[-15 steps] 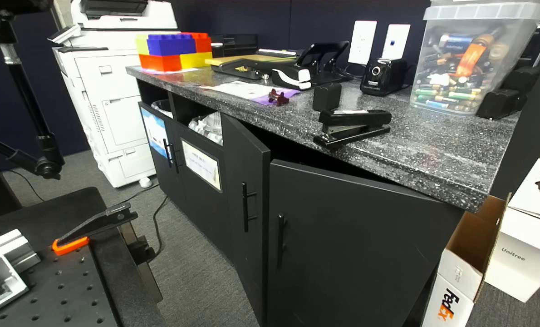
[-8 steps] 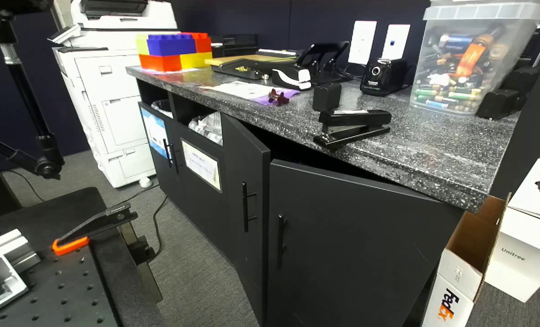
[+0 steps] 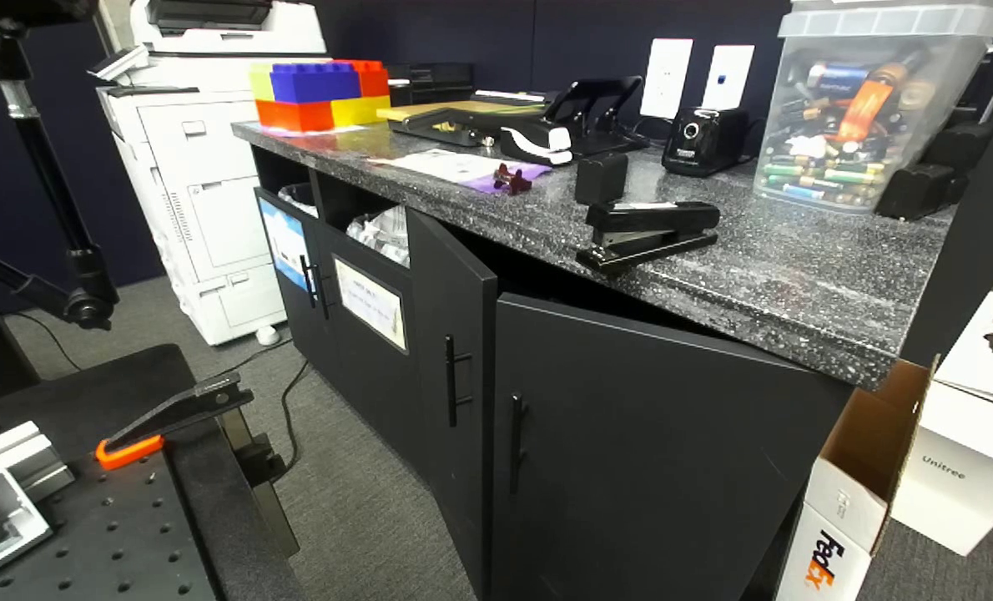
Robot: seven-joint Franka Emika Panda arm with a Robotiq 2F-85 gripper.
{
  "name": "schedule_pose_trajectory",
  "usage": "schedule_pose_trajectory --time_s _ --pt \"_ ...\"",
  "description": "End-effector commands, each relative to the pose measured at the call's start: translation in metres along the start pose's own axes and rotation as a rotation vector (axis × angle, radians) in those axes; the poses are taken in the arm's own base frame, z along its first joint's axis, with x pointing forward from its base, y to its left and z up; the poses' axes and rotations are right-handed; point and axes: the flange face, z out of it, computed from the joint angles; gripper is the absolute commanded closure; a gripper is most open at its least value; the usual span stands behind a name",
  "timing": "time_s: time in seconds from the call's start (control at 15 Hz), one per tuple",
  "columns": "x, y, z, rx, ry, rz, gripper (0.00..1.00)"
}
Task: Close the right door of the bottom cabinet.
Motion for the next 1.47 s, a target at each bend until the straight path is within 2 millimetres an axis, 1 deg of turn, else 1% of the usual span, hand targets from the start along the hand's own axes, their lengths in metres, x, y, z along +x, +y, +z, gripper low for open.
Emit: schedule_pose_trajectory --time_s 0.0,0.2,0.33,0.47,0.53,0.67,0.8,0.93,1.07,1.4 --pt "0.065 0.006 0.049 0.002 -0.044 -0.008 0.00" --pt "0.113 0.005 0.107 0.015 -0.074 -0.030 0.00" --pt "0.143 -0.006 0.151 0.018 -0.100 -0.044 0.00" --pt "0.166 -0.028 0.195 0.024 -0.117 -0.068 0.00" --pt "0.174 -0.042 0.215 0.026 -0.121 -0.084 0.00" --pt "0.189 -0.066 0.249 0.017 -0.117 -0.117 0.00" --pt "0.203 -0.083 0.275 0.009 -0.084 -0.128 0.00" --pt "0.214 -0.091 0.299 0.021 -0.039 -0.116 0.00" --pt "0.225 -0.091 0.322 0.034 0.007 -0.097 0.00" --pt "0.257 -0.076 0.370 0.021 0.106 -0.070 0.00"
